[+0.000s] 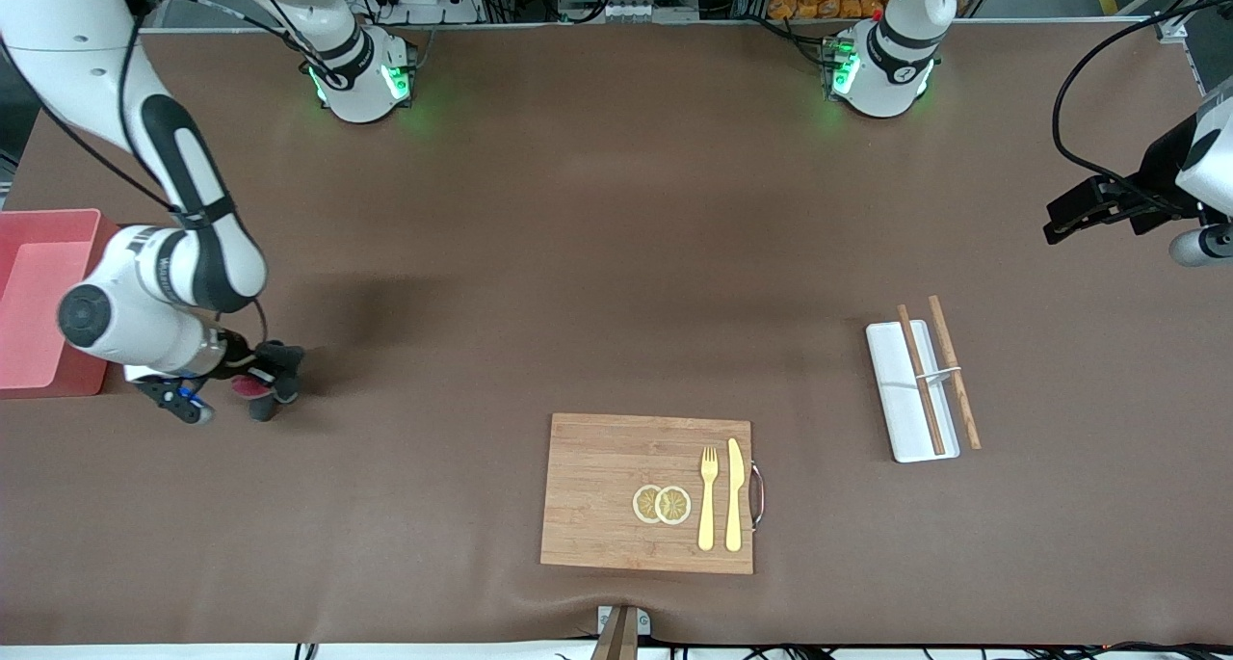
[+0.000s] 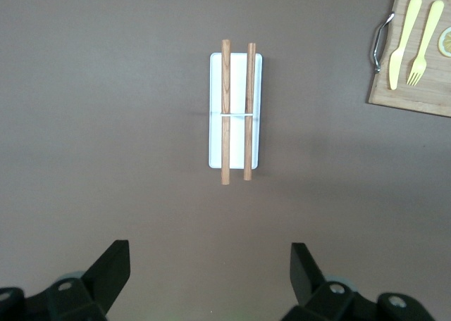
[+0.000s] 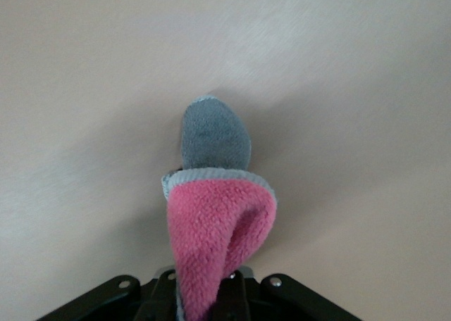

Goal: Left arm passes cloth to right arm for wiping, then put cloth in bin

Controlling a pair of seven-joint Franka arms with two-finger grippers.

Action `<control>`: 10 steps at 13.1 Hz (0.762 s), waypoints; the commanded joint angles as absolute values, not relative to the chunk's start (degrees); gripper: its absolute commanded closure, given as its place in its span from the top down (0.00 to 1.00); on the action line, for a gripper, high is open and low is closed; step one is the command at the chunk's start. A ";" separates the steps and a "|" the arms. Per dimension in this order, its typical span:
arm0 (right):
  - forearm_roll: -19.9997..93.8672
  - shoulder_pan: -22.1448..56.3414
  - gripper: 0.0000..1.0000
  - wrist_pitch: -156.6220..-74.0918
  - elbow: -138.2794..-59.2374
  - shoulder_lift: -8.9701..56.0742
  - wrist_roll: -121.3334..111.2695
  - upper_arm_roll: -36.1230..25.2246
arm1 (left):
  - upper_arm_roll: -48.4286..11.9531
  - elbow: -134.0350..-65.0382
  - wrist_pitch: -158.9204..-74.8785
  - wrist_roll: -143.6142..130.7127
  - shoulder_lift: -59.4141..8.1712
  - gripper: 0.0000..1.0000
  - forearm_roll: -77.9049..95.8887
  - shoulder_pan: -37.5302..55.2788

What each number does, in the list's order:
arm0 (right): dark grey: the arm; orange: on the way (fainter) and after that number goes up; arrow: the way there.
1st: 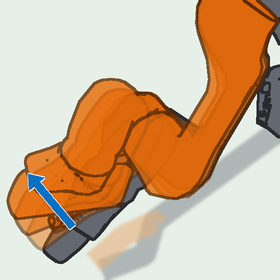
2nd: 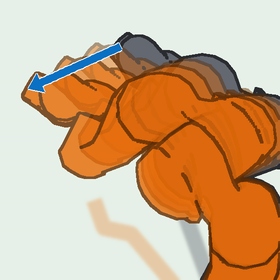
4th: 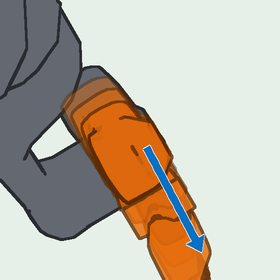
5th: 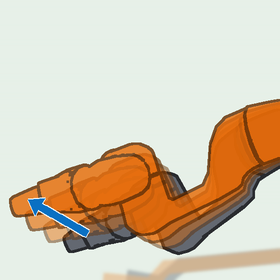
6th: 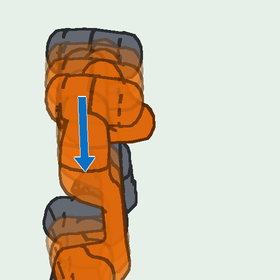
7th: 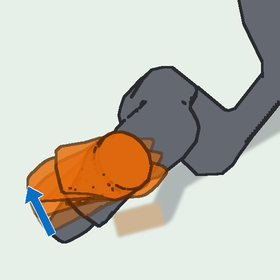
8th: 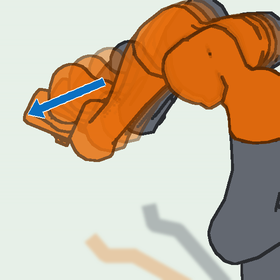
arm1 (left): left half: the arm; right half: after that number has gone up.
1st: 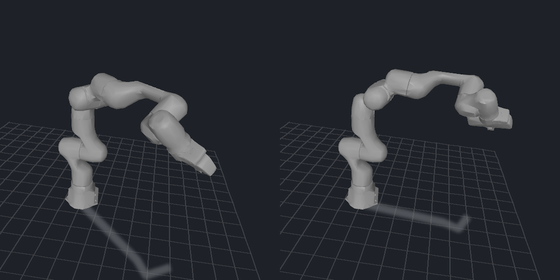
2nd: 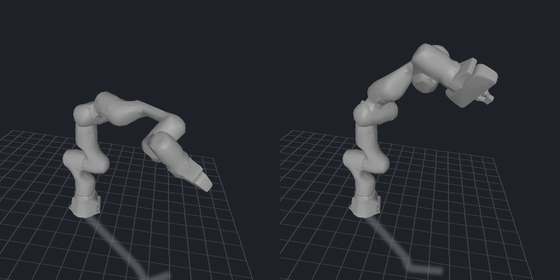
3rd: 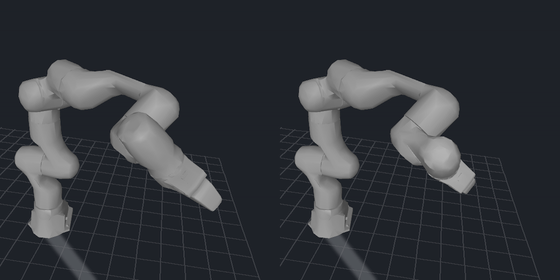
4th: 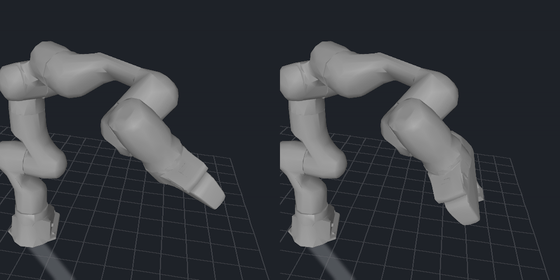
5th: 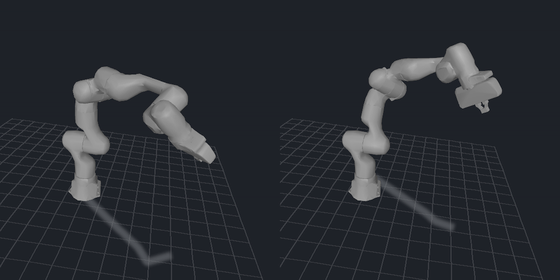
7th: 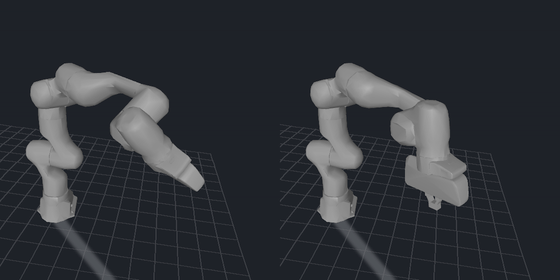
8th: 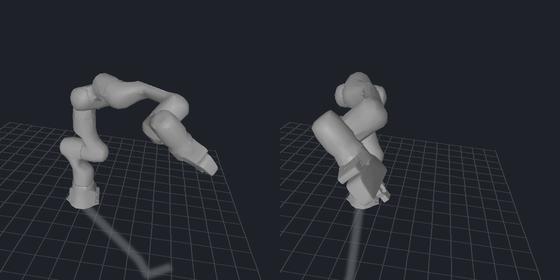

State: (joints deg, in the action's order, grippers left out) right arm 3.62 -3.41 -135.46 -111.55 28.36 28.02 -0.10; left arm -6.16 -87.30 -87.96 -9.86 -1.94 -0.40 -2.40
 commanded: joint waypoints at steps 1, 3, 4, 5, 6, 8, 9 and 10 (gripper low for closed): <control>7.62 2.17 0.00 -135.00 -113.91 24.53 38.81 -0.09 | -3.88 -89.65 -88.59 -8.70 0.17 1.00 0.26 -0.27; 15.69 6.57 0.00 -134.21 -114.08 22.42 43.66 0.35 | -2.73 -89.65 -88.42 -8.70 0.44 1.00 0.26 0.53; 18.78 8.85 0.00 -134.38 -113.91 22.06 46.03 0.44 | -2.72 -89.56 -88.42 -8.70 0.44 1.00 0.26 0.53; 20.55 11.14 0.00 -134.56 -113.38 21.89 49.36 0.44 | -2.72 -89.56 -88.50 -8.70 0.09 1.00 0.44 0.18; 20.91 12.64 0.00 -134.65 -112.42 21.88 52.87 0.44 | -2.72 -89.56 -88.59 -8.70 -0.17 1.00 0.44 0.00; 20.92 12.92 0.00 -134.12 -111.36 21.62 53.88 0.35 | -2.81 -89.65 -88.59 -8.61 -0.26 1.00 0.44 -0.18; 20.40 12.22 0.00 -133.34 -111.27 20.66 53.01 0.09 | -2.81 -89.65 -88.59 -8.61 -0.35 1.00 0.44 -0.18; 19.52 11.61 0.00 -131.07 -111.01 20.05 50.91 -0.61 | -2.81 -89.91 -88.59 -8.61 -0.35 1.00 0.44 -0.26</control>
State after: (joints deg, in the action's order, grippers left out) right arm 19.43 13.16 -134.27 -111.04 22.19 53.14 0.47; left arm -3.20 -88.49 -88.01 -9.86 -1.55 -0.40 -0.22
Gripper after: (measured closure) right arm 0.903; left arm 0.000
